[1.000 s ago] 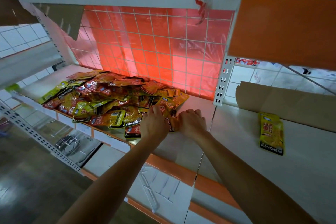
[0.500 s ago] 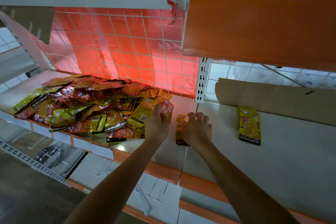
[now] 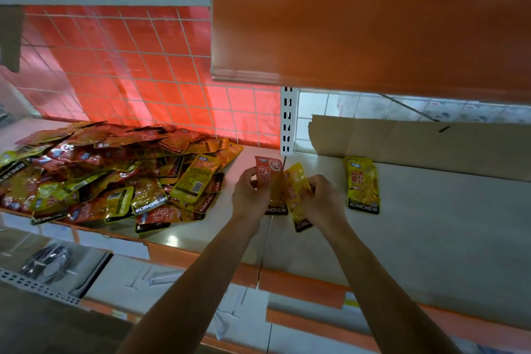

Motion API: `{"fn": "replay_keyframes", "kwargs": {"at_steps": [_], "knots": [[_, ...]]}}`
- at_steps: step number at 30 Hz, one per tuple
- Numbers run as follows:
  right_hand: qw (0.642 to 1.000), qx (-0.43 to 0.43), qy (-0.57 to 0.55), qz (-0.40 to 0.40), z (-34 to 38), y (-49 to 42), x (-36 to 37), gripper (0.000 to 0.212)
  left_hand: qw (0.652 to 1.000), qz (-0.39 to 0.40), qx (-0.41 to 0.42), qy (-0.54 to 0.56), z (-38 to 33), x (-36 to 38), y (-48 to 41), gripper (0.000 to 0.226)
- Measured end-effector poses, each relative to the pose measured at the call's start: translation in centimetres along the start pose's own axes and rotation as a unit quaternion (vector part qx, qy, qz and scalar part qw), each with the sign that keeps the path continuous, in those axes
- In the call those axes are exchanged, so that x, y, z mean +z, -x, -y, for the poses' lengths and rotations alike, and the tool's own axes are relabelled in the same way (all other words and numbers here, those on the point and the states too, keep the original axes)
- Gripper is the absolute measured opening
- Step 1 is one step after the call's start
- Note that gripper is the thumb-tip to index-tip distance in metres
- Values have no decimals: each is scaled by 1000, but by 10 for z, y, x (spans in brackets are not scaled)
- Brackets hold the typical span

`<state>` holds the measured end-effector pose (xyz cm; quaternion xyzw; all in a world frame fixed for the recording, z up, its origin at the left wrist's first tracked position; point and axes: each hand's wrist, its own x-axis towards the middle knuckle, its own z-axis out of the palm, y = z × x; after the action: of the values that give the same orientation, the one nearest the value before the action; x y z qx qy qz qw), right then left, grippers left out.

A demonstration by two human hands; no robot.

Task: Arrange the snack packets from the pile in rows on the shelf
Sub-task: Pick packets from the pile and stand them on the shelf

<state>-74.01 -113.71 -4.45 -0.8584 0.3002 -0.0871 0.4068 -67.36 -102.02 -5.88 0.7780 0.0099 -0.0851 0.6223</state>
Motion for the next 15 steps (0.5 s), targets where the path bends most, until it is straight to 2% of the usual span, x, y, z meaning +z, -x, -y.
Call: {"fn": "replay_keyframes", "kwargs": {"at_steps": [3, 5, 12, 15], "knots": [[996, 7, -73, -46, -9, 5, -22, 8, 999, 24, -16, 25, -3, 11, 4, 32], [992, 15, -102, -75, -17, 9, -35, 10, 998, 43, -22, 35, -4, 20, 7, 30], [981, 69, -137, -119, -50, 9, -63, 12, 993, 79, -66, 56, -7, 60, 22, 11], [976, 96, -148, -131, -64, 6, -73, 17, 992, 90, -73, 57, -9, 72, 28, 20]]}}
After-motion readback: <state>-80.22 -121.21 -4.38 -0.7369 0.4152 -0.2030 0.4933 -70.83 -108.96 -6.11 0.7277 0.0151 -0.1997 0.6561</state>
